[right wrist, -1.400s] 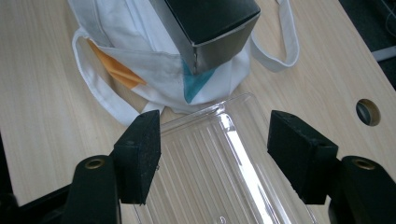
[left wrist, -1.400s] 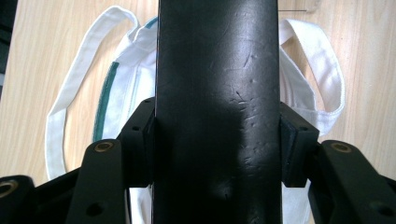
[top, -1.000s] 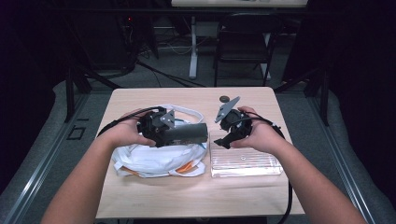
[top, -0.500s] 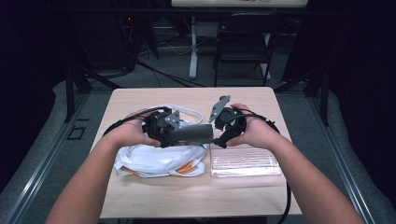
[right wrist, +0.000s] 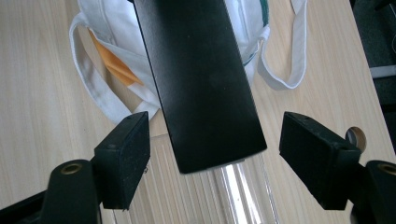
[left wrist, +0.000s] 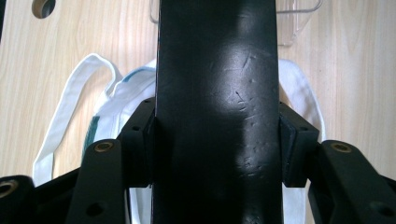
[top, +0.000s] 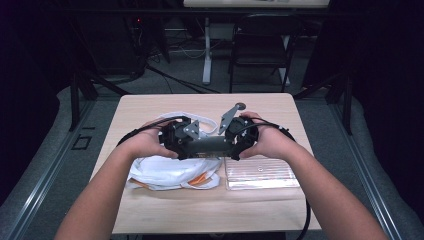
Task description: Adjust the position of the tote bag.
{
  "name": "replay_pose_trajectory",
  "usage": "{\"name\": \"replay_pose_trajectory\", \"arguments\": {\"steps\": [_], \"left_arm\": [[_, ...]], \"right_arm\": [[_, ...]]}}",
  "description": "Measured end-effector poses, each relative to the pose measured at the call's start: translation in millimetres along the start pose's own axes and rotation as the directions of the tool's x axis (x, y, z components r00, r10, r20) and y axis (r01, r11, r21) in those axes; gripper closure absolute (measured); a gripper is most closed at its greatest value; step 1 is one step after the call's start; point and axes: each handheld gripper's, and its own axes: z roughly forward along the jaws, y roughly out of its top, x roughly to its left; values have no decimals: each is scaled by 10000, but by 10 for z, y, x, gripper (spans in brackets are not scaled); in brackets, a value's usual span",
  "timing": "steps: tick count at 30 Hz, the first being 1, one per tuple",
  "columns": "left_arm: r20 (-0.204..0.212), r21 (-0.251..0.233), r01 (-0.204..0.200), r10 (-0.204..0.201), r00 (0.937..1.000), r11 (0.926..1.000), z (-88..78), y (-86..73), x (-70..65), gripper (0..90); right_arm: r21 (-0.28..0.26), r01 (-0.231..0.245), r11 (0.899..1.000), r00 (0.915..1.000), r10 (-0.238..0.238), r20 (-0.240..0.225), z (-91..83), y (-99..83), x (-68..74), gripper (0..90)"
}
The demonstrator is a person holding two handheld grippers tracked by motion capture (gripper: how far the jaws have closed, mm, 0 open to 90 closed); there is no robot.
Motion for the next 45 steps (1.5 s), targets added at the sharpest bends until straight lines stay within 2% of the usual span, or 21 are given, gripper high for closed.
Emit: {"name": "replay_pose_trajectory", "arguments": {"steps": [4,5,17,22,27,29,34,37,41,45], "left_arm": [[29,-152,-4,4,10000,9999,7,41,-20,433],[-7,-205,-184,184,9998,9996,5,72,-20,432],[-11,-477,-518,518,9987,9975,14,212,-80,432],[-63,-537,-639,637,9980,9965,23,227,-85,432],[-86,-647,-726,722,9974,9953,30,231,-88,433],[-86,-686,-758,754,9971,9948,34,231,-91,433],[-51,-770,-749,748,9972,9942,35,234,-92,432],[-58,-783,-772,769,9970,9939,42,232,-93,432],[-62,-785,-783,780,9969,9938,46,230,-90,432],[14,-809,-738,741,9972,9940,60,230,-87,431]], "right_arm": [[-51,29,10000,10000,-30,-34,22,0,8,247],[69,137,9999,9999,-136,-77,29,6,3,248],[331,328,9989,9989,-316,-358,110,7,34,276],[438,337,9985,9980,-313,-548,131,4,51,301],[688,467,9965,9976,-429,-547,151,1,54,317],[635,347,9974,9979,-311,-570,163,-6,59,335],[954,550,9939,9965,-486,-680,170,7,54,374],[901,476,9948,9961,-405,-786,191,3,65,393],[1014,693,9924,9946,-609,-842,192,5,48,401],[923,585,9940,9940,-495,-971,210,-12,50,408]]}}
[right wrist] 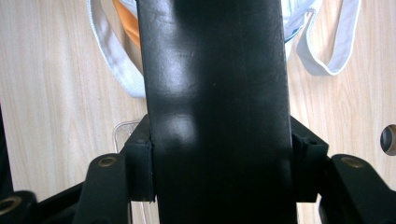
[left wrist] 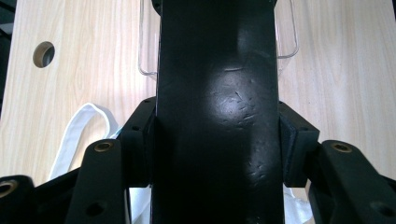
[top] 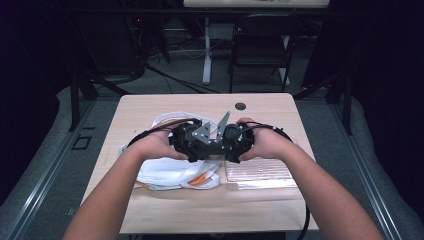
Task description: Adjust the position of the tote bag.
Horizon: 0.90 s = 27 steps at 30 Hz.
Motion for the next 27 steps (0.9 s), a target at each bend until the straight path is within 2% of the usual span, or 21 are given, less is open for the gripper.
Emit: {"name": "replay_pose_trajectory", "arguments": {"steps": [3,4,6,7,8,10,12,18,19,27], "left_arm": [[47,-63,117,-117,9999,9999,5,-5,1,428],[68,-71,161,-160,9998,9998,6,-6,2,427],[125,-141,276,-275,9995,9995,8,-11,4,420],[245,-263,581,-574,9980,9980,11,-20,7,413],[302,-307,683,-673,9973,9972,9,-28,12,409],[328,-301,725,-715,9969,9969,6,-34,16,400],[318,-340,775,-764,9966,9964,-2,-39,22,392],[174,-695,895,-885,9959,9936,-50,-50,27,374],[170,-699,1016,-1007,9948,9924,-66,-52,23,374],[-173,-1033,1064,-1087,9939,9889,-192,-83,20,371]], "right_arm": [[58,37,10000,10000,-37,-59,2,-5,-6,412],[219,226,9995,9997,-224,-76,-11,3,-21,413],[184,226,9996,9997,-224,-108,-9,1,-23,414],[25,28,10000,9996,-27,-279,2,-8,-12,415],[37,12,10000,9995,-11,-303,2,-7,-10,416],[18,-72,10000,9995,72,-317,5,-3,2,419],[155,78,9999,9994,-73,-326,-4,9,-7,420],[28,-143,9999,9991,144,-397,-4,6,-16,423],[-23,-267,9996,9988,266,-404,8,1,-11,424],[306,-205,9993,9989,217,-413,16,-36,-57,425]]}}
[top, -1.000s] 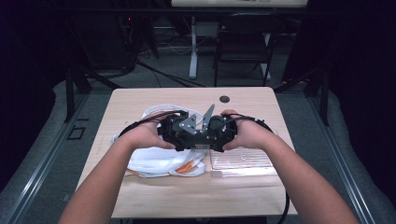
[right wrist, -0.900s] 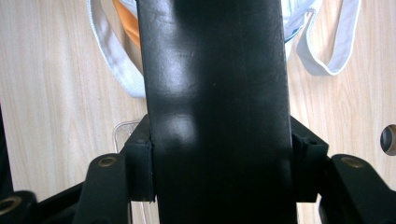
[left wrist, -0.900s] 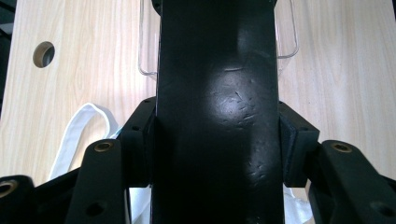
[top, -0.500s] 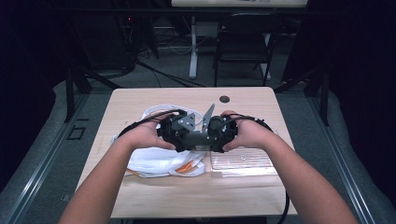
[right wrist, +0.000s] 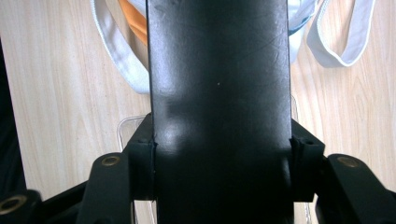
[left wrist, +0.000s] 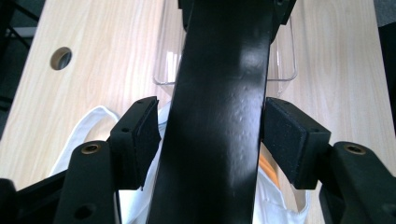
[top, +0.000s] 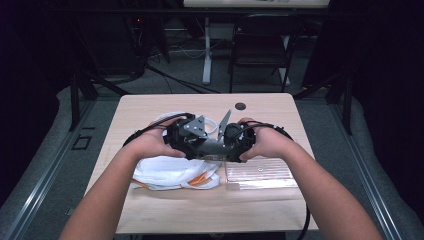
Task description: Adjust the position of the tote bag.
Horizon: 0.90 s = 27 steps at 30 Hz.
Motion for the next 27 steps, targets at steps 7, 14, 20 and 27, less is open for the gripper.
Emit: {"name": "replay_pose_trajectory", "arguments": {"steps": [7,14,20,27], "left_arm": [[-380,-113,199,-204,9991,9997,-163,-73,19,371],[-629,23,441,-439,9971,9990,-277,-198,40,371],[-709,187,792,-777,9945,9967,-279,-338,66,371],[-733,406,1201,-1169,9904,9919,-253,-520,75,373]], "right_arm": [[32,33,10000,10000,-33,-4,-16,-44,-36,425],[-2,-116,9999,9999,116,36,-46,-131,-70,425],[48,-243,9997,9996,243,118,-97,-233,-102,425],[-22,-403,9992,9989,403,226,-163,-378,-124,425]]}}
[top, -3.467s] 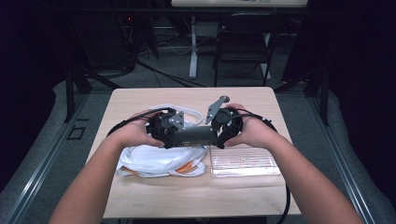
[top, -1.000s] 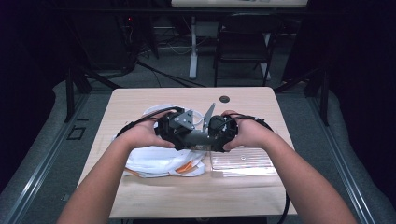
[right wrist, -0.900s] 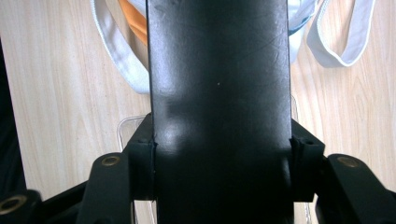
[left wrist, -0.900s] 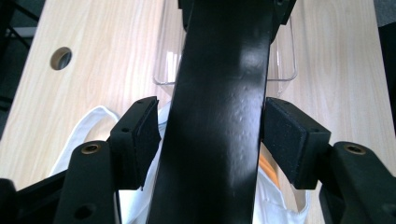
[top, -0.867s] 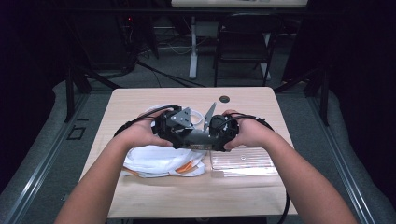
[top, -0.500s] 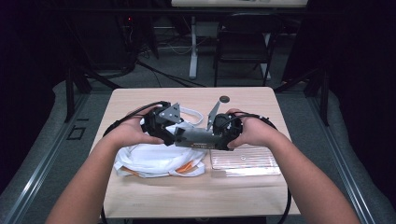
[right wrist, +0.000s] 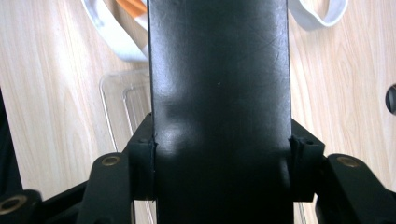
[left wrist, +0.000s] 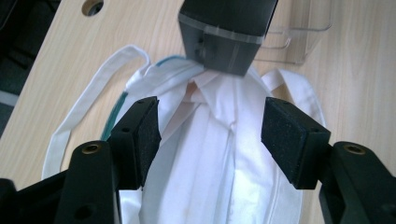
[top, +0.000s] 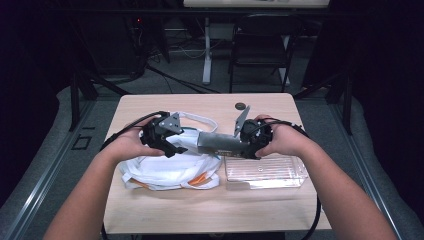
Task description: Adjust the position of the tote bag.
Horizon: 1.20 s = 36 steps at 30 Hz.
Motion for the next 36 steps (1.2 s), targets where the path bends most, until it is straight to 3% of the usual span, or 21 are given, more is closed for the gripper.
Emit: {"name": "replay_pose_trajectory", "arguments": {"steps": [17,23,24,27,30,31,32,36], "left_arm": [[-226,113,879,-877,9959,9961,55,-287,-2,383],[-607,279,1450,-1432,9878,9890,97,-395,0,392],[-790,324,1846,-1816,9802,9823,111,-434,-4,392],[-1066,299,2487,-2443,9638,9681,127,-488,-28,397],[-1327,227,2902,-2848,9493,9567,154,-552,-64,400],[-1327,227,2902,-2848,9493,9567,154,-552,-64,400],[-1360,167,3130,-3080,9416,9496,170,-591,-83,401],[-1448,-2,3541,-3504,9253,9352,228,-699,-128,402]], "right_arm": [[-71,-368,9993,9991,369,208,-50,-339,-65,424],[-40,-490,9988,9983,491,305,-76,-431,-80,425],[-17,-590,9983,9978,590,300,-94,-465,-77,425],[-59,-646,9979,9974,648,316,-92,-514,-80,425],[5,-701,9975,9970,700,329,-78,-567,-86,424],[5,-701,9975,9970,700,329,-78,-567,-86,424],[-10,-795,9968,9965,795,262,-58,-603,-84,425],[52,-905,9959,9956,904,261,-33,-680,-95,424]]}}
